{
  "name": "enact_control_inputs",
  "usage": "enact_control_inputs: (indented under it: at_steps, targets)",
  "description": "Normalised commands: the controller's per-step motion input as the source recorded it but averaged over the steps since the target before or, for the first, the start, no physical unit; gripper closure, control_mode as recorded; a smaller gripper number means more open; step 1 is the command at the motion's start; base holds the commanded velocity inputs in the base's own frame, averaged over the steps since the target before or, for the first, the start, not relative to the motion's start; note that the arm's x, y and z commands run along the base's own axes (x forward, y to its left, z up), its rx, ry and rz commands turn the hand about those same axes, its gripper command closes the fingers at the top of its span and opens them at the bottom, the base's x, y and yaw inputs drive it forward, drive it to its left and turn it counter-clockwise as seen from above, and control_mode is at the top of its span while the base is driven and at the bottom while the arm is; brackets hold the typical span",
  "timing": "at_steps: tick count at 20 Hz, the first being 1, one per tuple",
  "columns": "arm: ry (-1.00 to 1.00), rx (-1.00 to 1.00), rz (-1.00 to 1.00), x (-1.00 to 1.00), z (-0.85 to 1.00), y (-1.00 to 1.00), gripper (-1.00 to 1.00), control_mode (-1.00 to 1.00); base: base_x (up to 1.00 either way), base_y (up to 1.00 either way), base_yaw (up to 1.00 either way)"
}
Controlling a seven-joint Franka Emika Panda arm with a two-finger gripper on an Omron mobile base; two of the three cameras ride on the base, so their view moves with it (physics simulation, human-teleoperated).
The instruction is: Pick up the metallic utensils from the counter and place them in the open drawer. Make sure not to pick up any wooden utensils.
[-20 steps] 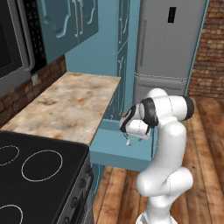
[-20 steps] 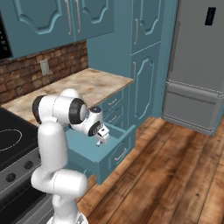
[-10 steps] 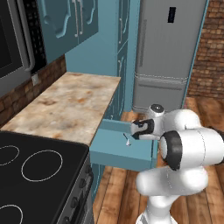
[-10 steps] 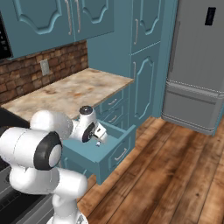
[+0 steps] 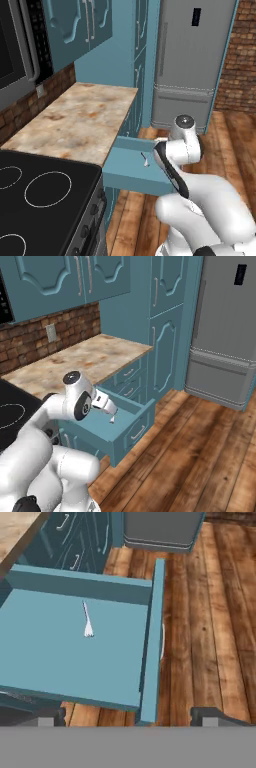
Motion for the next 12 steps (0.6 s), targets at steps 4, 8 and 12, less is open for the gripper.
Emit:
enact_control_inputs:
  at_steps: [4,8,12]
  targets:
    - [-0.05,-0.09,0.10,-0.92,1.00,0.00,-1.00,-1.00,0.00,0.00,0.00]
    - [-0.14,-0.03,0.18,-0.68,1.00,0.00,-1.00,-1.00,0.00,0.00,0.00]
    - [-0.23,0.00,0.22,-0.56,0.99,0.00,-1.00,-1.00,0.00,0.00,0.00]
